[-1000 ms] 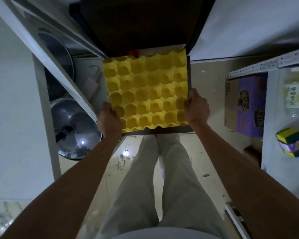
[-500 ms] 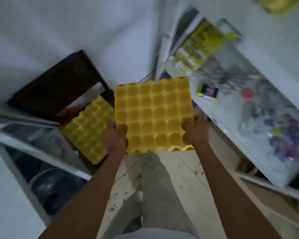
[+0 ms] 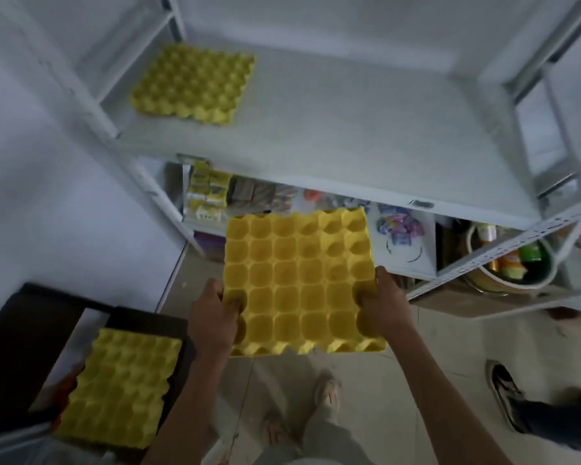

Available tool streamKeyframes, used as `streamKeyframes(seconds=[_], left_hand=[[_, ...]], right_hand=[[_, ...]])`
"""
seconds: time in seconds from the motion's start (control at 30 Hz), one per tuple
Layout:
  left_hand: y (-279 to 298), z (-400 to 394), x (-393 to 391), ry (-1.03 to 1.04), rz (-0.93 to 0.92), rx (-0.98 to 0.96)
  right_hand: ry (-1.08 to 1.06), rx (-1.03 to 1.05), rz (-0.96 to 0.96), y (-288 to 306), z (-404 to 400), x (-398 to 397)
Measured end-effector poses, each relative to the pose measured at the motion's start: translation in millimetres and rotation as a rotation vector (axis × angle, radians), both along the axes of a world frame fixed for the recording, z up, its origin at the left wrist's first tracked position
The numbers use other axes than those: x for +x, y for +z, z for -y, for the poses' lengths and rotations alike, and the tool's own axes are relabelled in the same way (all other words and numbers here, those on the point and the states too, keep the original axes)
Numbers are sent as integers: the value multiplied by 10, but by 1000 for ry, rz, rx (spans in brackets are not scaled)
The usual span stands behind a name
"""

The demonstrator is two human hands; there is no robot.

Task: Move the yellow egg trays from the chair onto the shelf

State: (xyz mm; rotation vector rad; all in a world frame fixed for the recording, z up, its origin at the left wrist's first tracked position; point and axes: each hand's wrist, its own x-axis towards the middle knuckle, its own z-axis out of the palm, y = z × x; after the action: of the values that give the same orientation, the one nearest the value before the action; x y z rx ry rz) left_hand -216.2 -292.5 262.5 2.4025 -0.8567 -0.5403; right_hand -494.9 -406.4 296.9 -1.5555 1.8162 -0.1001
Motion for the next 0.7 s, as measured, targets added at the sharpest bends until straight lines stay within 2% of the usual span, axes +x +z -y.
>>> streamKeyframes(seconds=[0.1, 0.33, 0.47, 0.7], left_hand=[[262, 212, -120, -22, 25, -14], [685, 712, -90, -74, -75, -118], [737, 1009, 129, 3, -130, -193], [576, 1682, 701, 21, -181, -278]], right_hand=[[45, -38, -68, 123, 49, -167], [-39, -167, 59, 306, 452, -150], [-81, -187, 135, 337, 745, 49], [-187, -209, 241, 235, 1300, 615]])
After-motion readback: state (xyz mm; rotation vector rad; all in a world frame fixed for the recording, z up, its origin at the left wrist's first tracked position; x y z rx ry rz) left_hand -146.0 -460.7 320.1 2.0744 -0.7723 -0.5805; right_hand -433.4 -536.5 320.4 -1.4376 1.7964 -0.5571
